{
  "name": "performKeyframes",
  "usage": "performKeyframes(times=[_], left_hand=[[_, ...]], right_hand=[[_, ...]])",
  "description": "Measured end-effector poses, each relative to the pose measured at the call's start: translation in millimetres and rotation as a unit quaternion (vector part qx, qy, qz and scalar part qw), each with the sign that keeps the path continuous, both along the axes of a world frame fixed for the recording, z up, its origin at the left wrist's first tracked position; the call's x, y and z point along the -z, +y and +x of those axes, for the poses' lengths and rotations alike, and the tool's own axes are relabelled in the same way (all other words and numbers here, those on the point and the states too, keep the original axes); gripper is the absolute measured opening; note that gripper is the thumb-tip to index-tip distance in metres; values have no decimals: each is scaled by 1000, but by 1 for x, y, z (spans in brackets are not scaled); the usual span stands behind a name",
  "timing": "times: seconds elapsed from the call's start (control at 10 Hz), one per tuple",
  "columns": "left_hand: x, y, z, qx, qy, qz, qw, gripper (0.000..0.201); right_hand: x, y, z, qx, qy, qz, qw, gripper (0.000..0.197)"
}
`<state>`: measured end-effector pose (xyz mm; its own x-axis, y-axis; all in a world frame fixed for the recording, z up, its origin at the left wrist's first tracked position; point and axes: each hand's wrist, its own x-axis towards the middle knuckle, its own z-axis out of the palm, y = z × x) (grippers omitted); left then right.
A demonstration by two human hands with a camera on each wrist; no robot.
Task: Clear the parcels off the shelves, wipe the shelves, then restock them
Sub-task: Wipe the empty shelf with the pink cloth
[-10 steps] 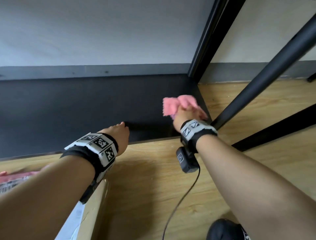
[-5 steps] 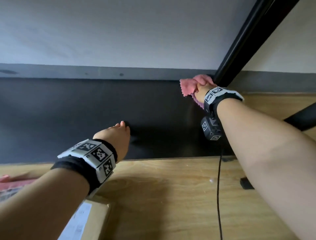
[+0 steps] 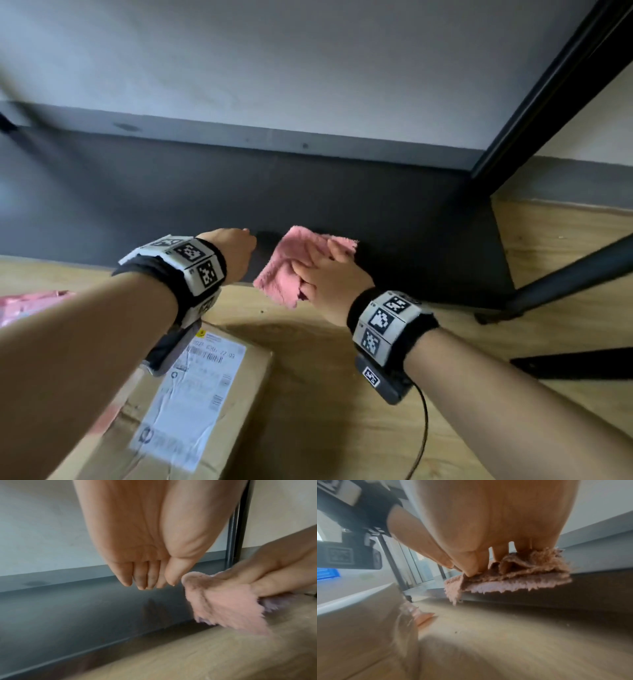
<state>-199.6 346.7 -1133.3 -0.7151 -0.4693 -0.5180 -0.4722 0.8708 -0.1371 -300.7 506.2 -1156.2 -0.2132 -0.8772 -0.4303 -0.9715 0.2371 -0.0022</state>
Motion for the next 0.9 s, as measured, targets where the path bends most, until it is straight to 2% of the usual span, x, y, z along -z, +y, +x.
performKeyframes(times=[0.1,0.2,0.3,0.5,0.6,0.8,0.9], left_hand=[[-6,-8,28,-14,12,9,1000,44],[-3,-33,53,-61,46,29,997,44],[3,-67,81,-94,63,29,993,35],[3,-120,151,-130,68,20,989,37],[0,-147,187,-152,75,18,985,31],[-2,-193,244,-192,75,-8,978,37],[9,-216,268,-218,84,-19,972,40]], right_hand=[[-4,17,1,63,-55,-11,996,48],[-11,11,-13,174,-71,-16,982,50],[-17,-19,1,182,-61,22,981,52],[-28,-118,41,73,-2,63,995,51],[-30,-162,66,34,15,94,995,52],[-39,-231,128,-13,33,145,989,55],[-40,-262,166,-59,38,133,989,56]])
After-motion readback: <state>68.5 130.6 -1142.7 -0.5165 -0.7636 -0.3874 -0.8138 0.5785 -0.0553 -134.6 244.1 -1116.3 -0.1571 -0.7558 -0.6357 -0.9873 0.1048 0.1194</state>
